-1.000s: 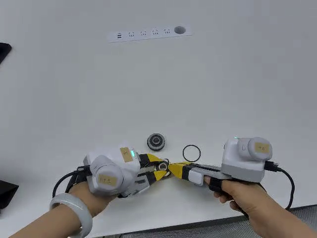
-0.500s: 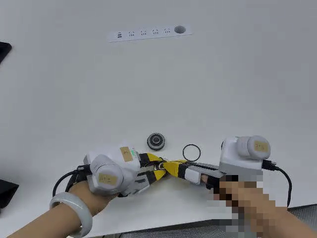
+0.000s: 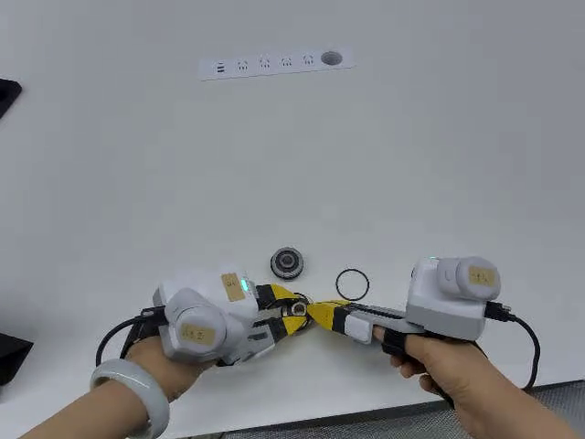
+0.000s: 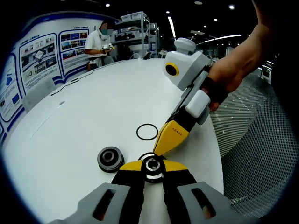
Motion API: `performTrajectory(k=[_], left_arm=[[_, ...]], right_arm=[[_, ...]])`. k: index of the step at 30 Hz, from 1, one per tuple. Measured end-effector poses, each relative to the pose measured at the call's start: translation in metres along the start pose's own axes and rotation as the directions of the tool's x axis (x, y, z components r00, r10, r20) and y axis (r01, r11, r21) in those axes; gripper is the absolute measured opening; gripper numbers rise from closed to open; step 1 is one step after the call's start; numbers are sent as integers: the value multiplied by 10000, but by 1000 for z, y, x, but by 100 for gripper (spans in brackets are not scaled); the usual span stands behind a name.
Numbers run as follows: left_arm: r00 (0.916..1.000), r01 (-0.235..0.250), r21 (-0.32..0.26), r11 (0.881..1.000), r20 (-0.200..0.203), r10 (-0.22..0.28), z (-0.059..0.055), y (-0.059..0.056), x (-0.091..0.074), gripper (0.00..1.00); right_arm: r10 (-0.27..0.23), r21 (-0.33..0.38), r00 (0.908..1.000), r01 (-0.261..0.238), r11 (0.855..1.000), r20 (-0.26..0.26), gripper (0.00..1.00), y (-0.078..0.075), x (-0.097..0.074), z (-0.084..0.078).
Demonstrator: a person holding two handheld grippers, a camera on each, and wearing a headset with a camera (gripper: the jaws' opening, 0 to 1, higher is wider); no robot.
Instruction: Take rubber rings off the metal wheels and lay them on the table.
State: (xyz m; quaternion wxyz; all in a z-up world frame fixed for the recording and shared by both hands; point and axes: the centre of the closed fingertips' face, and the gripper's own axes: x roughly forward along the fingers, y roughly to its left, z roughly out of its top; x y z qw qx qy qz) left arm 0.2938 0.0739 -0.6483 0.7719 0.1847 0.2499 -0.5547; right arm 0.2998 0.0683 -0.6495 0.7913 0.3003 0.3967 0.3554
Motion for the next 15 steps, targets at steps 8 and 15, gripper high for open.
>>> performTrajectory(k=[8,15], left_arm=[[9998,-127,-47,9999,149,127,0,4,-5,21],[9996,-261,-235,9994,56,263,-6,6,-9,29]], right_arm=[[16,-3,10000,-16,10000,-31,2,0,0,0],[86,-64,9999,-86,9999,-71,2,3,0,0]])
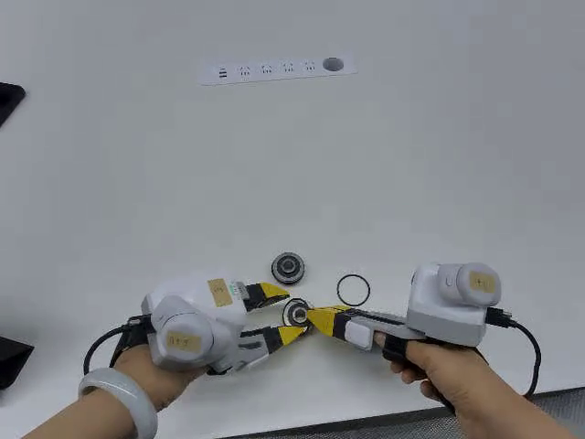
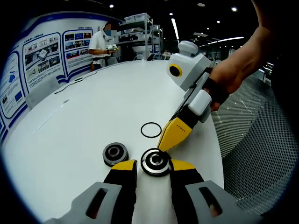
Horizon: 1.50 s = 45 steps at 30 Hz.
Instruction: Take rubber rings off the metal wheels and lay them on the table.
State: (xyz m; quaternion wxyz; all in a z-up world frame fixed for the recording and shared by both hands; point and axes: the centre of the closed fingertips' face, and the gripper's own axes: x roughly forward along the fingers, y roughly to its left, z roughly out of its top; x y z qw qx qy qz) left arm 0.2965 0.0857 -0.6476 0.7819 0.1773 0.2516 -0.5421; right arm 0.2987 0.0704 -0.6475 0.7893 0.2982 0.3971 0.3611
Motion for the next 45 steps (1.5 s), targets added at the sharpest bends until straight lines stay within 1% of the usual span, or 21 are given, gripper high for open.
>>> performTrajectory(k=[7,13,18,22,27,32,34,40,45], left_arm=[[9999,-119,-95,9999,-80,119,-6,2,-5,32],[9997,-208,-203,9996,-103,206,-10,3,-8,36],[9993,-310,-296,9991,-207,304,-16,4,-12,39],[9988,-428,-381,9984,-258,418,-20,7,-15,40],[9977,-608,-551,9966,-319,591,-25,11,-19,44],[9966,-735,-659,9951,-409,710,-30,13,-21,48],[9964,-757,-687,9948,-426,728,-30,13,-22,48],[9960,-789,-734,9942,-478,755,-33,13,-22,48],[9959,-788,-753,9940,-500,752,-32,12,-22,47]], right_arm=[[159,-30,9999,-159,9999,3,2,7,-3,0],[387,-31,9992,-386,9992,92,2,17,-5,1],[483,-48,9984,-482,9988,307,2,22,-11,6],[428,12,9976,-430,9991,537,2,21,-17,11],[226,166,9961,-241,9996,857,2,12,-25,19],[-189,426,9914,134,9990,1297,2,-3,-35,30],[-382,562,9886,303,9980,1457,2,-12,-39,33],[-975,782,9834,863,9932,1533,2,-35,-43,35],[-1395,965,9777,1254,9874,1572,2,-49,-43,35]])
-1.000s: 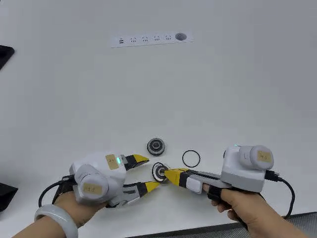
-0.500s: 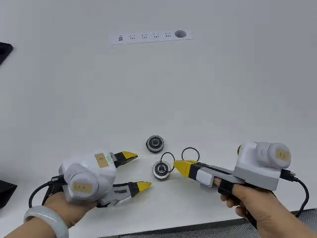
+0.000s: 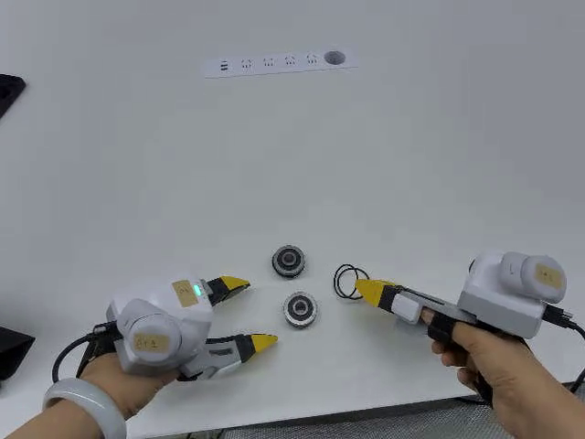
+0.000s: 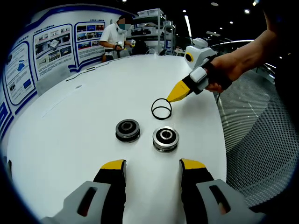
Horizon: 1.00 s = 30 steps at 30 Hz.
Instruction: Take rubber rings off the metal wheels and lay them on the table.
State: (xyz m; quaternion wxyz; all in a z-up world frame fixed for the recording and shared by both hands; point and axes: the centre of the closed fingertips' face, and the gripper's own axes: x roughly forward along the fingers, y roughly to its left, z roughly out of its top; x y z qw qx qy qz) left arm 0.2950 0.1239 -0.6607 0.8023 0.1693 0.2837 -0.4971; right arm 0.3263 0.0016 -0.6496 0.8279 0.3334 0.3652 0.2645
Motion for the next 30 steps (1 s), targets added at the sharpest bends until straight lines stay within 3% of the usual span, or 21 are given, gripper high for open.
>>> performTrajectory(k=[6,13,19,30], left_arm=[[10000,28,-23,10000,0,-28,0,0,0,46],[10000,11,-30,10000,-22,-11,-1,1,0,46],[10000,-49,-29,10000,41,50,2,3,0,45],[9978,-465,-287,9985,463,478,24,21,2,40]], right_arm=[[-624,-453,9980,620,9971,-85,4,-13,1,-3],[-922,-947,9957,920,9912,17,11,-17,-3,-2],[-944,-1365,9955,934,9862,-4,15,-14,-4,1],[-504,-1459,9987,501,9880,13,15,2,8,10]])
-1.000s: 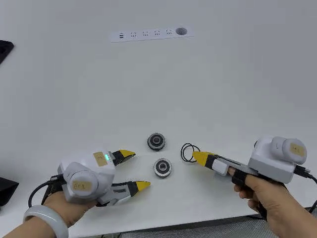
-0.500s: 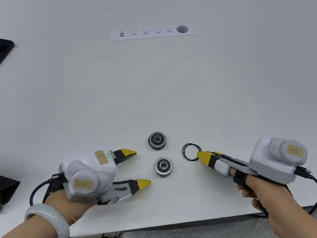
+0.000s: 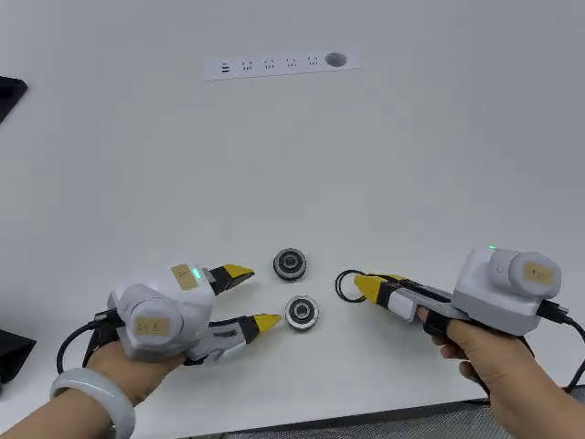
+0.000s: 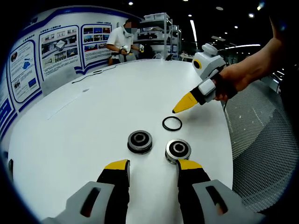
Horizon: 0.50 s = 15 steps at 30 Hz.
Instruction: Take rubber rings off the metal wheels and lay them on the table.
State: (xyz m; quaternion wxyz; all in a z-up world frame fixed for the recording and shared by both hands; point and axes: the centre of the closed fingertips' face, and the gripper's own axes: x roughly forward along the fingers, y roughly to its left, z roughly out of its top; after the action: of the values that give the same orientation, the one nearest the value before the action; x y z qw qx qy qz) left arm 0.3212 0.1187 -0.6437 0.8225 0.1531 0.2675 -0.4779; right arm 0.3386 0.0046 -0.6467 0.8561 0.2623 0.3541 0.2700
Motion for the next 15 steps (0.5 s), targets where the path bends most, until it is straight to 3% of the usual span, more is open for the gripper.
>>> performTrajectory(k=[15], left_arm=[[9999,-143,306,9994,99,140,17,11,15,32]], right_arm=[[660,-273,9973,-670,9974,-330,15,23,22,4]])
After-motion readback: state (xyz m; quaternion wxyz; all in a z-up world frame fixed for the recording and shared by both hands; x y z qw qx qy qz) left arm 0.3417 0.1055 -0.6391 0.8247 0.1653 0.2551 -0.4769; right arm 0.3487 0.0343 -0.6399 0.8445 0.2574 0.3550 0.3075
